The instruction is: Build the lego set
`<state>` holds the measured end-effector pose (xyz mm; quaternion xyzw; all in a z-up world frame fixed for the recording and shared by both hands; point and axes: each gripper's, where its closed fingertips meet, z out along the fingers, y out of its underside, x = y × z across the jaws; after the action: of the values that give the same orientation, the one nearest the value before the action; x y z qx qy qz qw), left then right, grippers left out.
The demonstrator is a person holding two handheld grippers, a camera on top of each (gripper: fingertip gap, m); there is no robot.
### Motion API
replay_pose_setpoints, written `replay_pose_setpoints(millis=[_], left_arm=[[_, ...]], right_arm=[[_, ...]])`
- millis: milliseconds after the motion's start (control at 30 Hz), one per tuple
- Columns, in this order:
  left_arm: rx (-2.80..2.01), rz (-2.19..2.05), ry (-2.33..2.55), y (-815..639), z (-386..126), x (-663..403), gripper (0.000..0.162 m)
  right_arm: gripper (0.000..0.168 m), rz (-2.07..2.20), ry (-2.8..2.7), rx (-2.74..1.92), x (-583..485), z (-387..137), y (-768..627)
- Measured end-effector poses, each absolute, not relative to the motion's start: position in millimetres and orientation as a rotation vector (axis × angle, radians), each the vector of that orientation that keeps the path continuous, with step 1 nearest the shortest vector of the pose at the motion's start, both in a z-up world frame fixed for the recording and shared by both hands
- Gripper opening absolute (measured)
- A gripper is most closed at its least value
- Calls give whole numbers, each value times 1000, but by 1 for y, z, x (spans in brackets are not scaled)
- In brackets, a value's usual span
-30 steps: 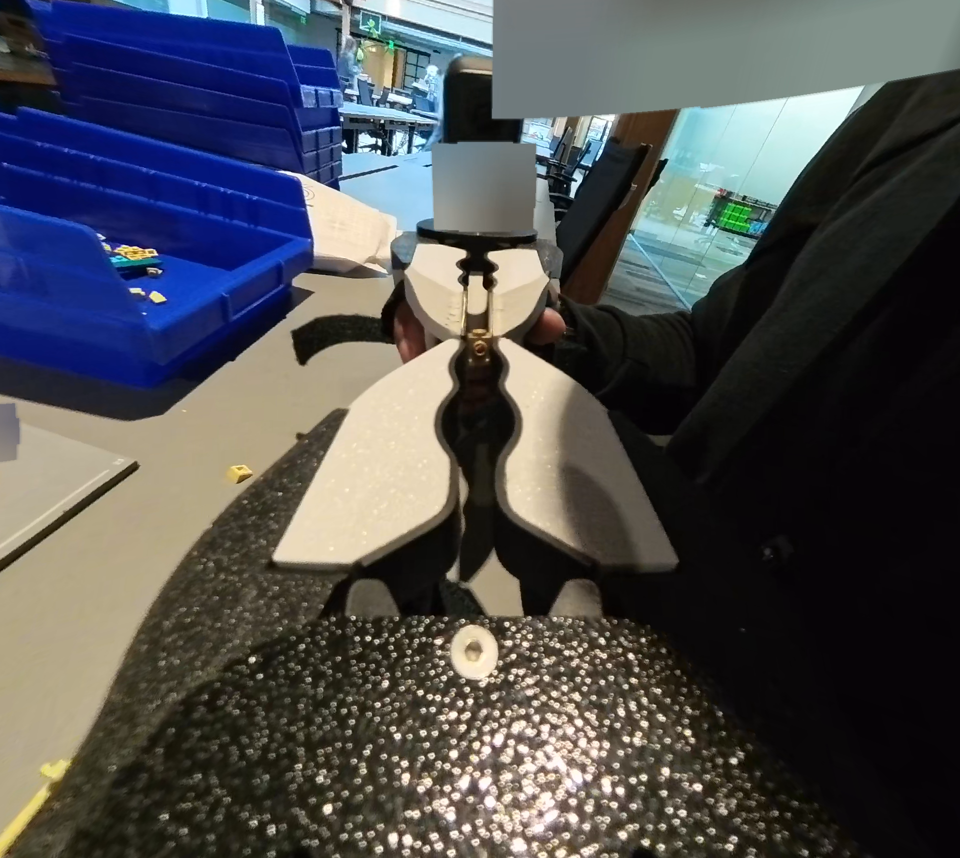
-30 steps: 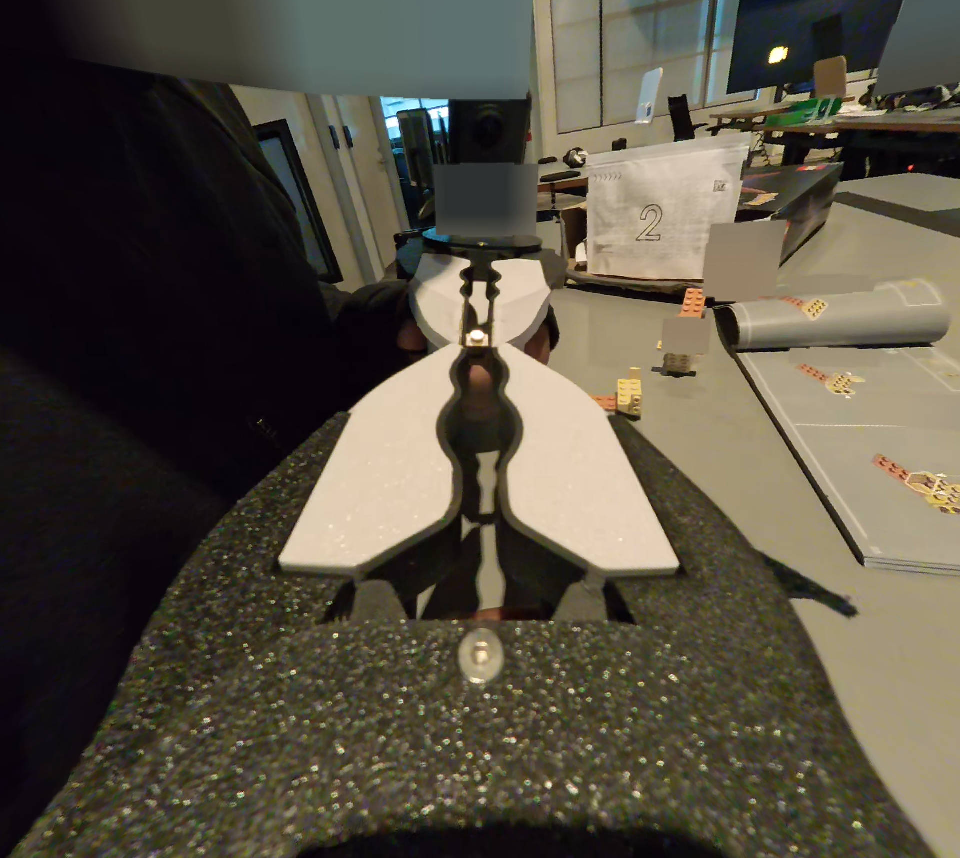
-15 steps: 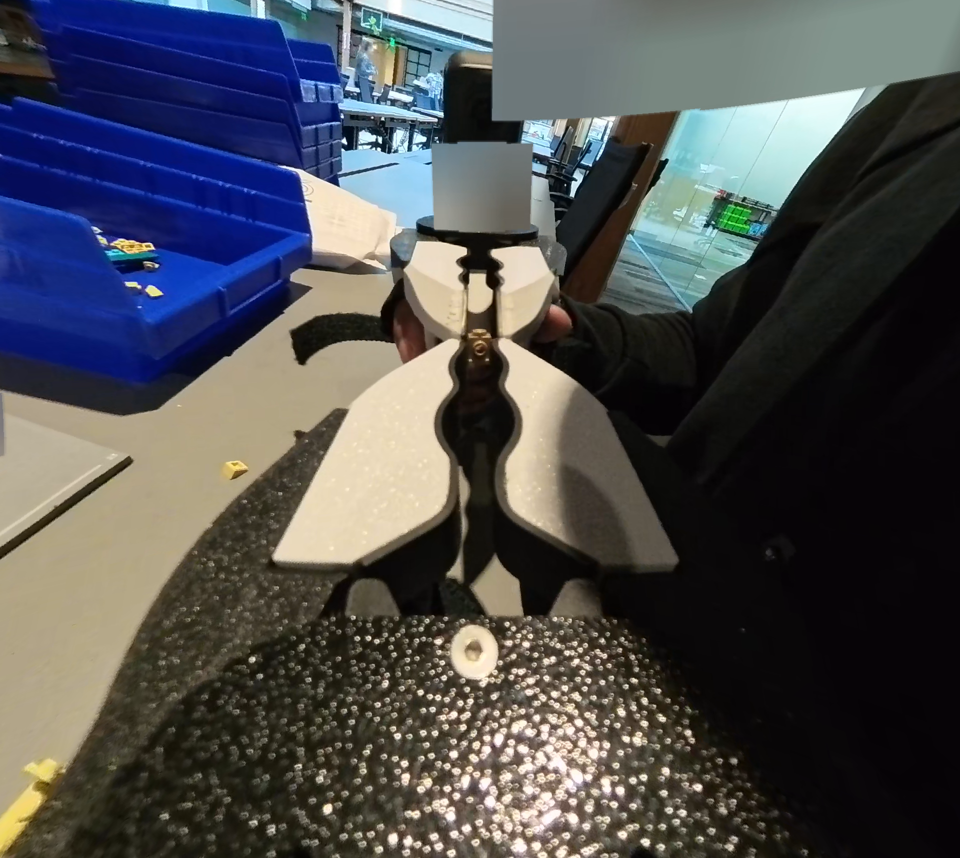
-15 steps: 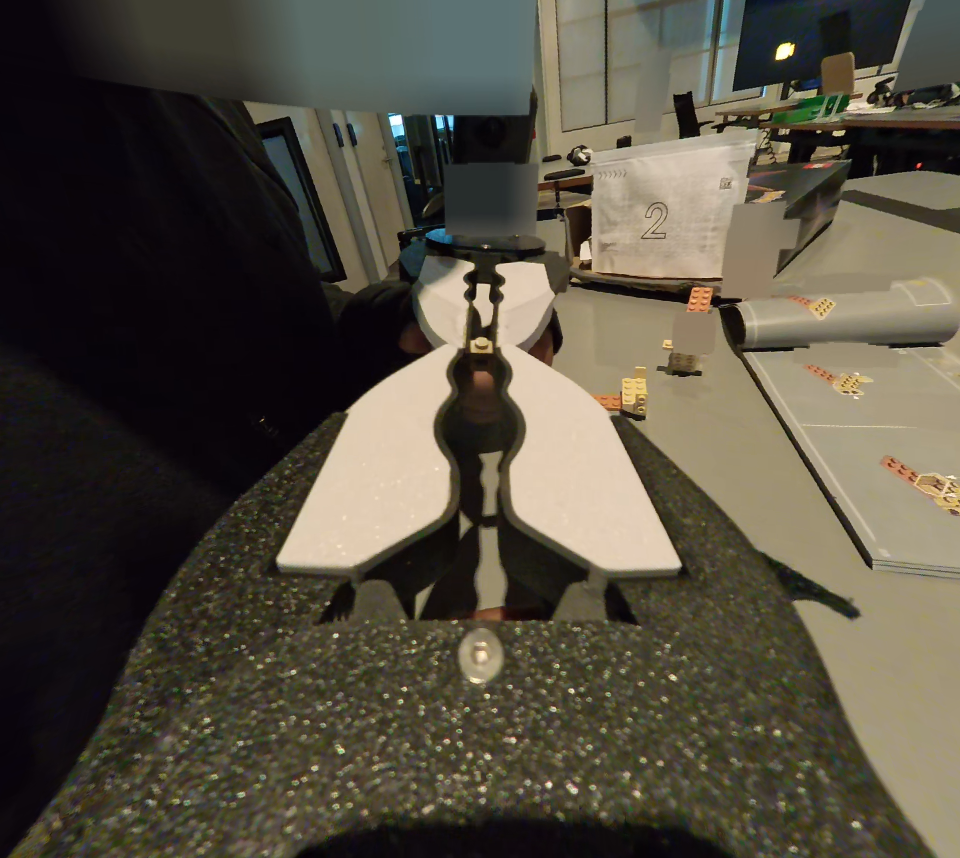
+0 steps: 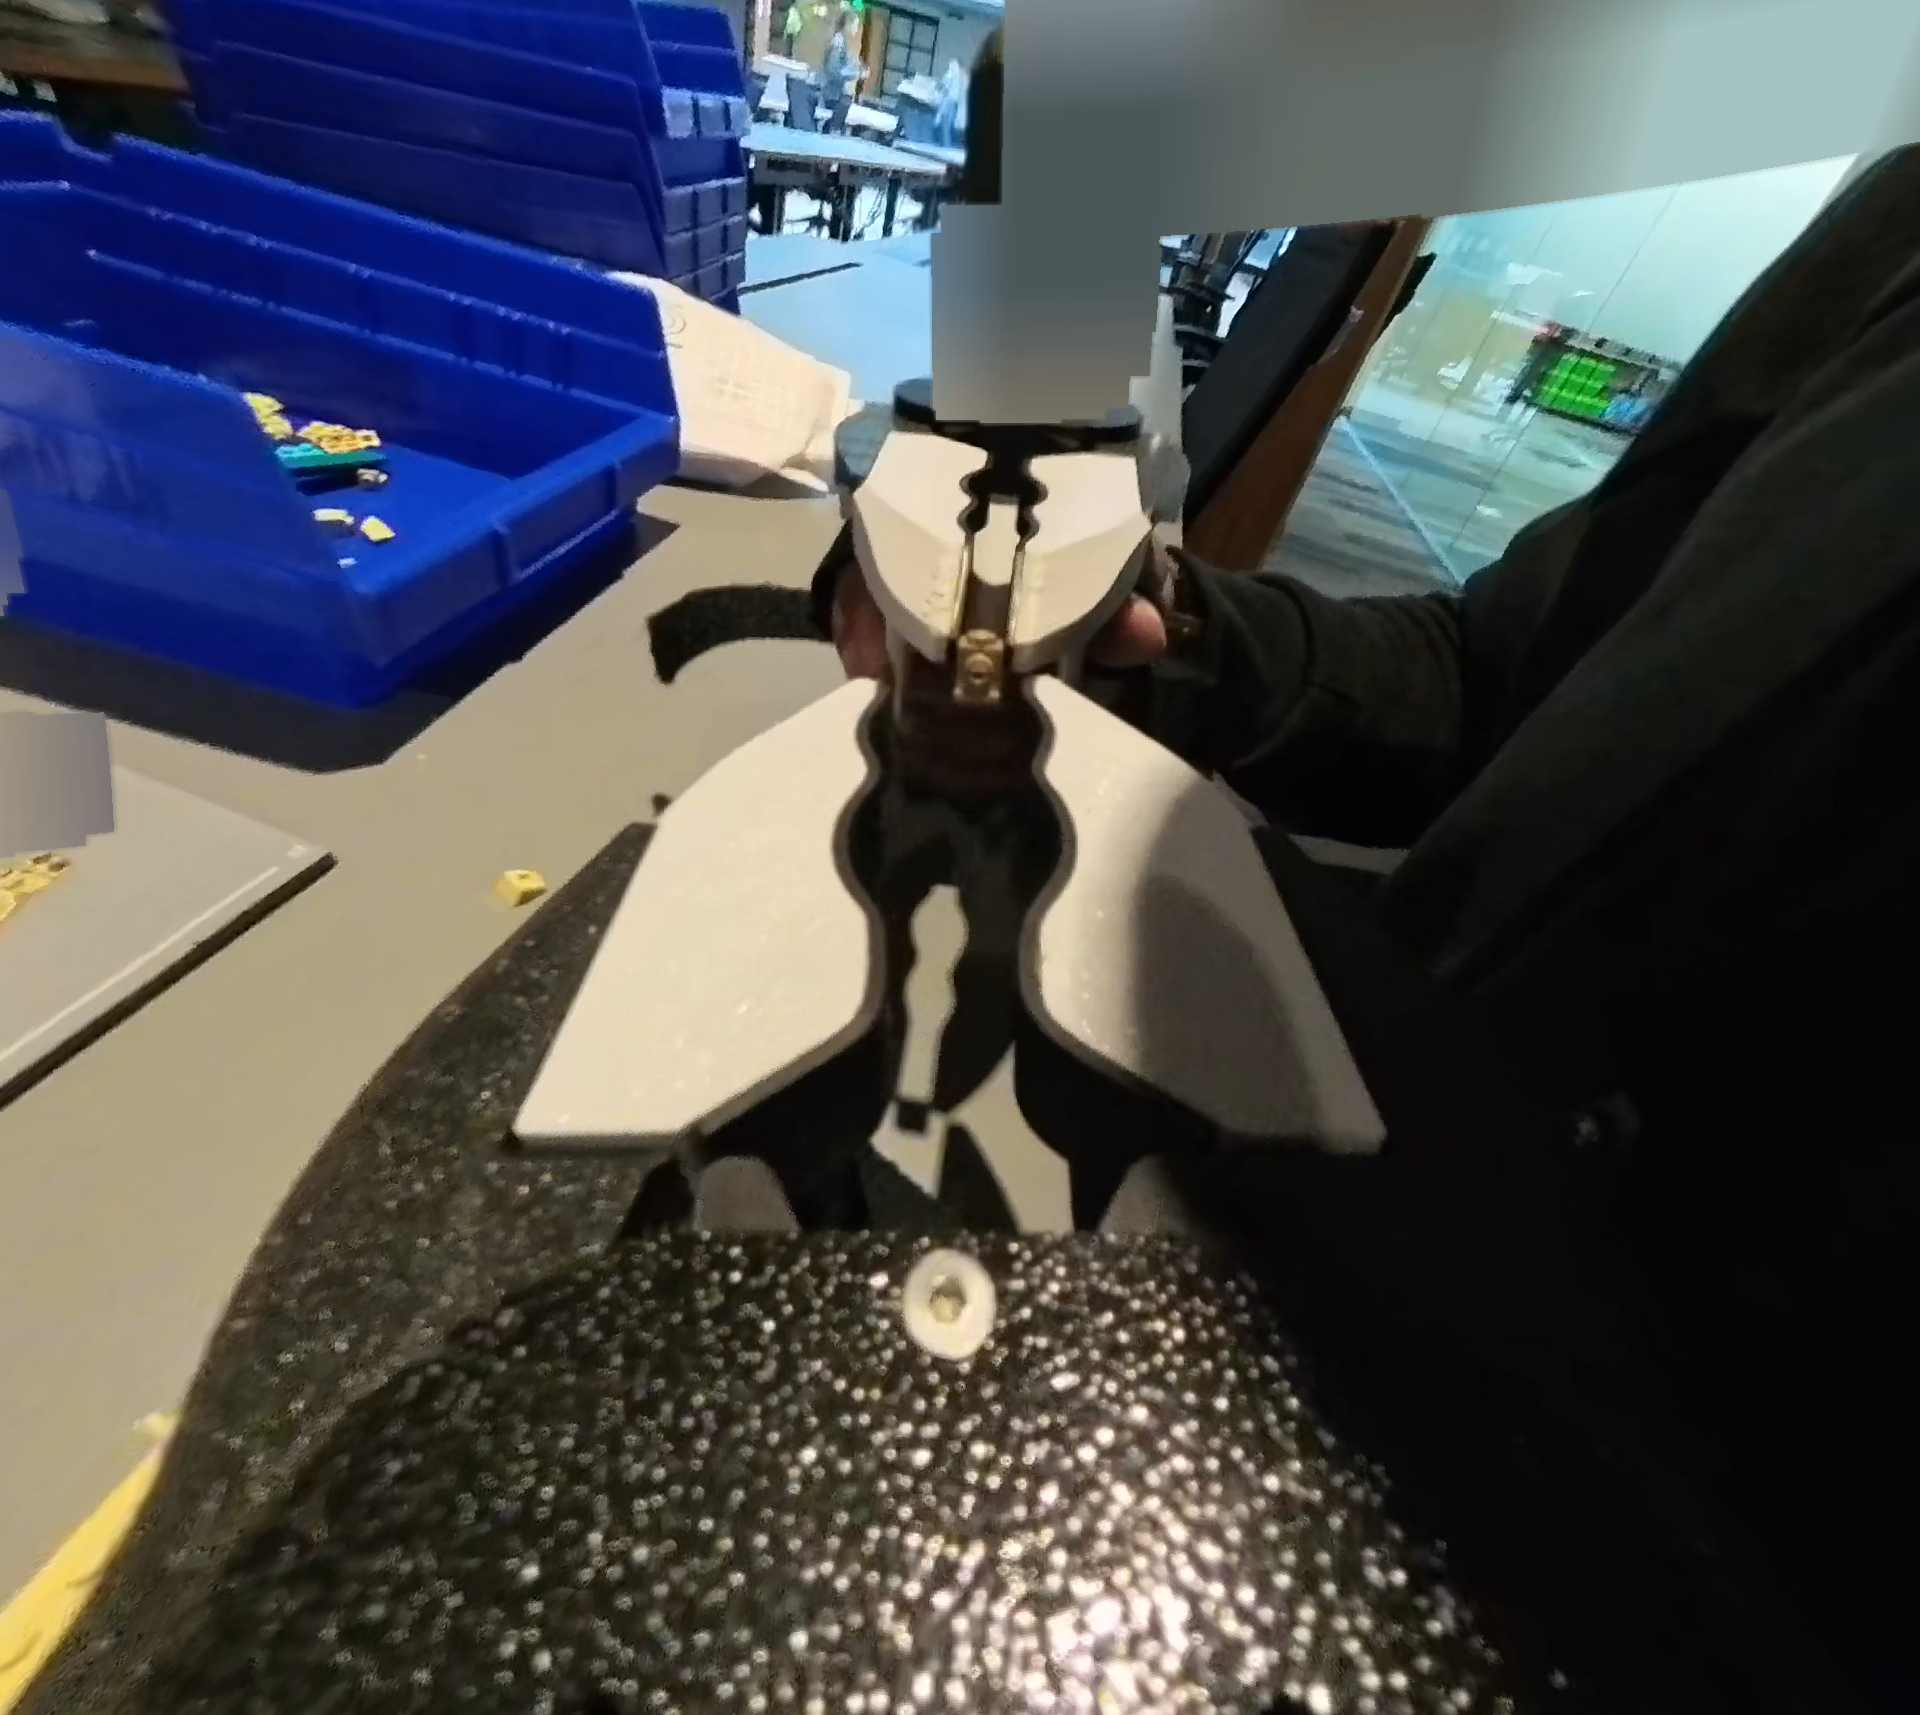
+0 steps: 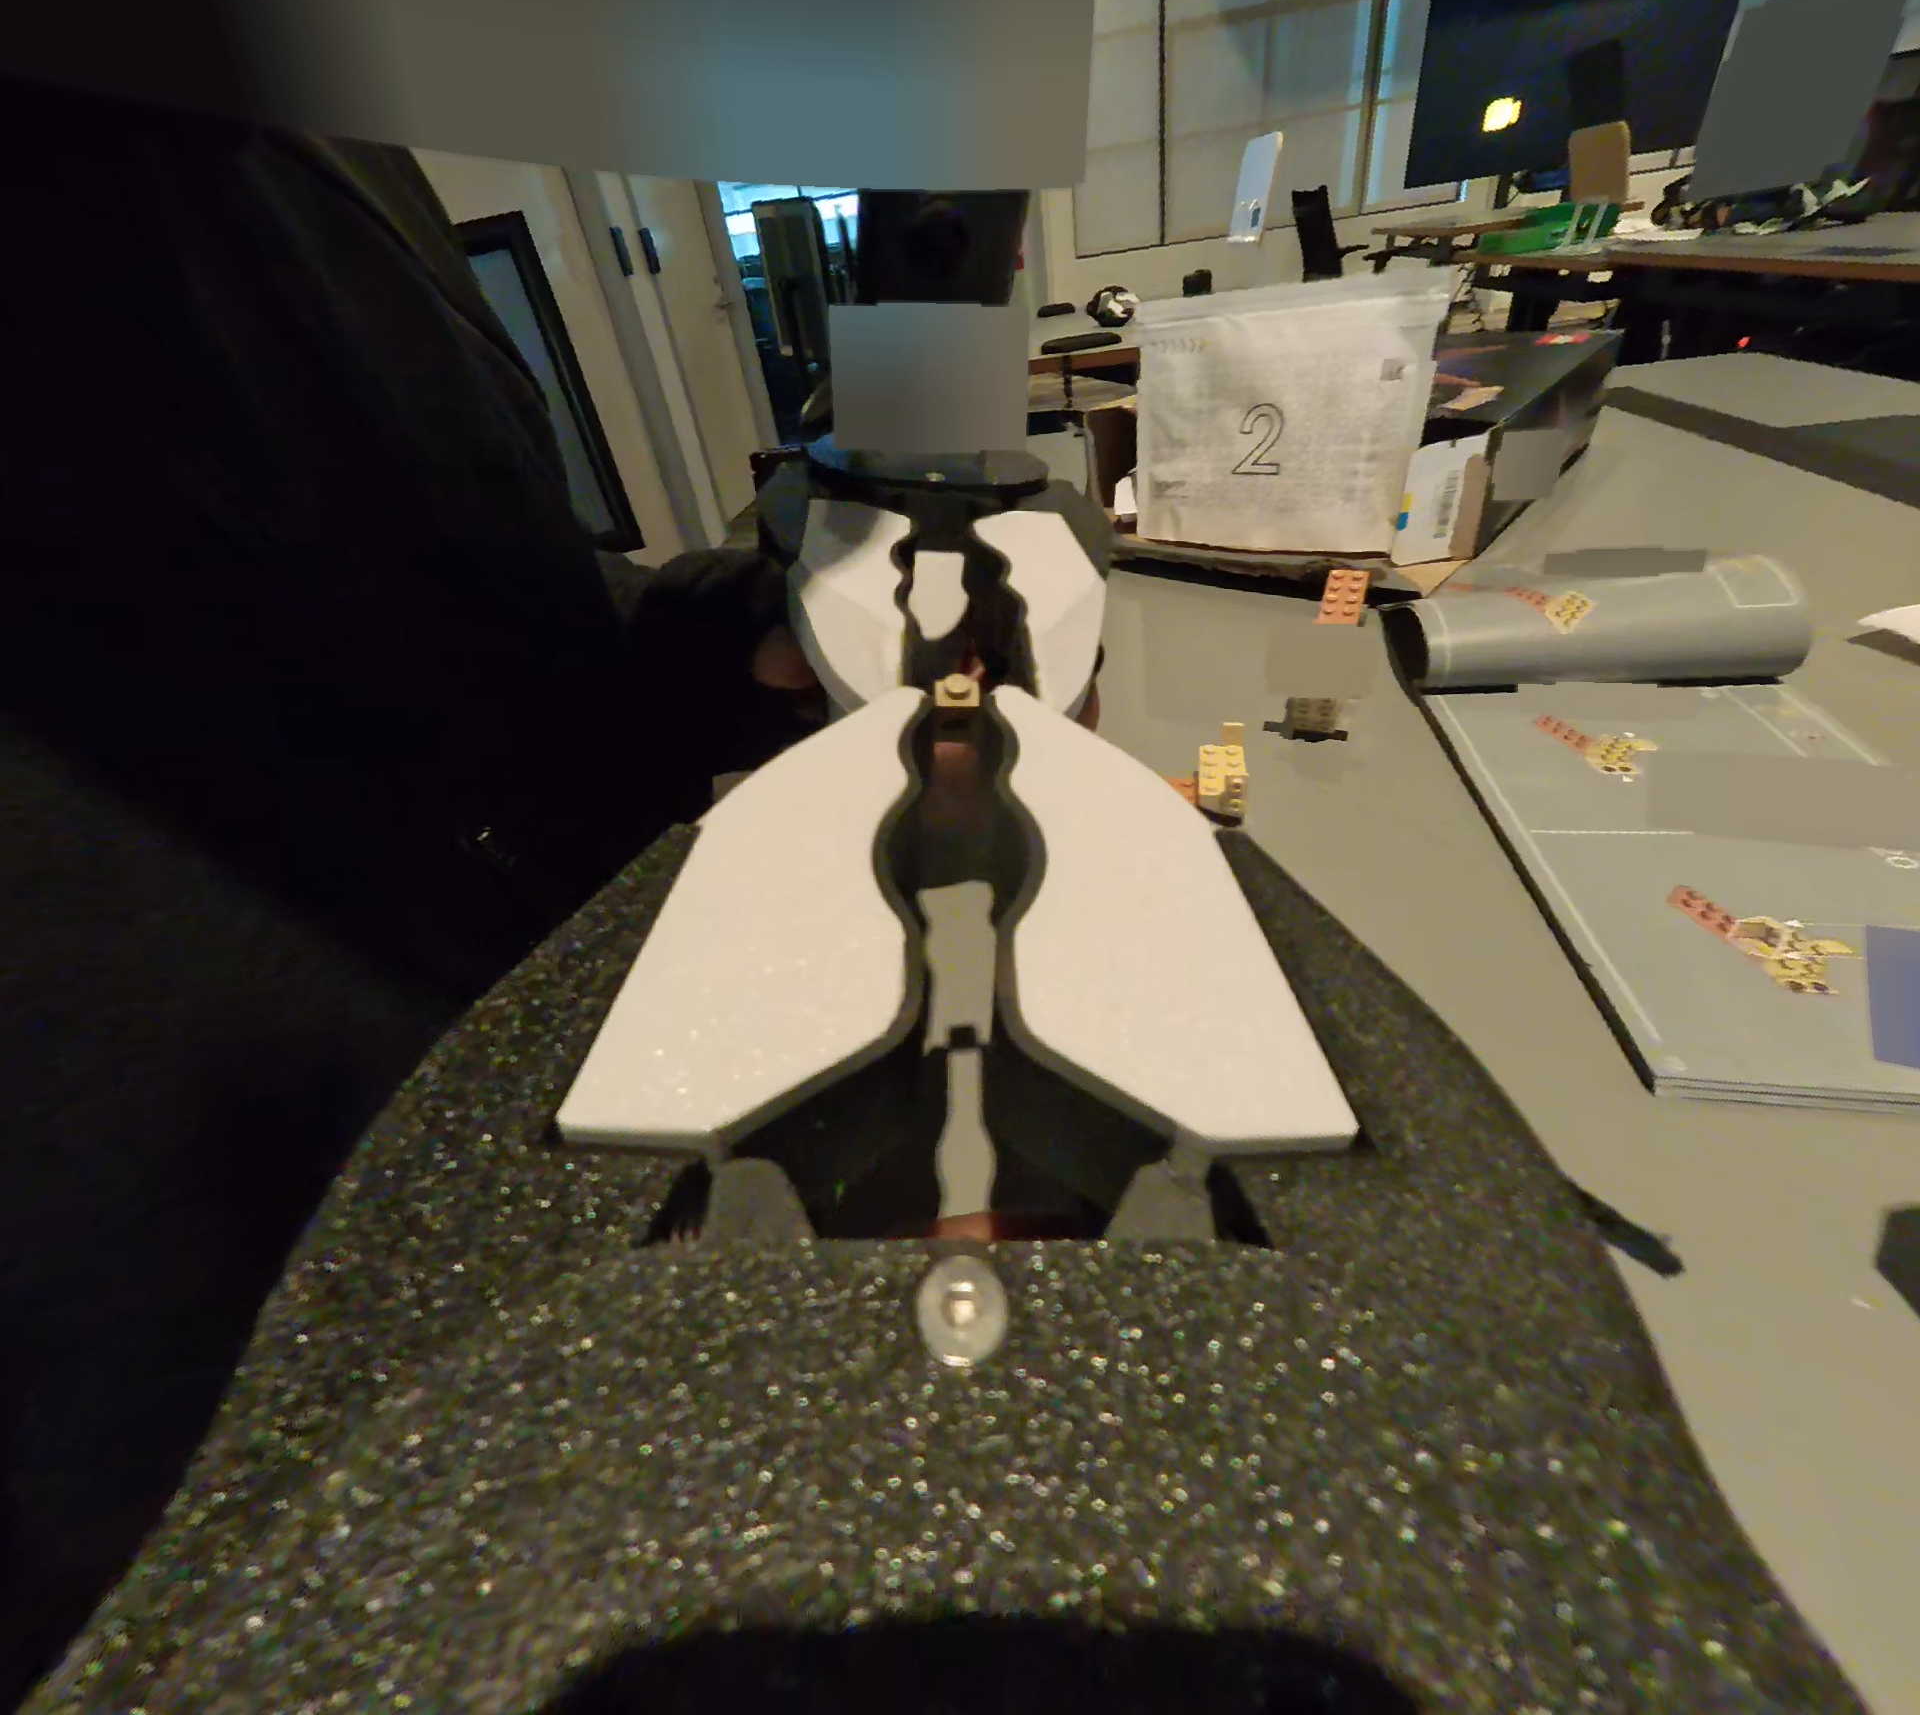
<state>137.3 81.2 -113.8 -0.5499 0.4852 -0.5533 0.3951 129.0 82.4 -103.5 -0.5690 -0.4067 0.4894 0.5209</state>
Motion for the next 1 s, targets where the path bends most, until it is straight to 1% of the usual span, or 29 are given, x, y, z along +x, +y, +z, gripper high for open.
replay_pose_setpoints(millis=[33,133,333,433,600,867,1000], left_arm=[[-1407,-1393,1242,82,-115,136,24],[-1442,-1326,1289,88,-116,134,25],[-1763,-901,1432,141,-144,141,24],[-1822,-770,1533,154,-161,158,21],[-1845,-568,1739,168,-192,169,20],[-1785,-489,1995,172,-214,170,18],[-1757,-489,2076,172,-219,175,18]], right_arm=[[7,1160,-969,-1364,131,-103,84],[7,1095,-955,-1370,140,-102,87],[8,734,-914,-1506,178,-120,108],[8,601,-898,-1589,192,-135,115],[8,559,-876,-1679,200,-150,122],[8,627,-827,-1780,203,-160,129],[8,592,-875,-1812,199,-167,128]])
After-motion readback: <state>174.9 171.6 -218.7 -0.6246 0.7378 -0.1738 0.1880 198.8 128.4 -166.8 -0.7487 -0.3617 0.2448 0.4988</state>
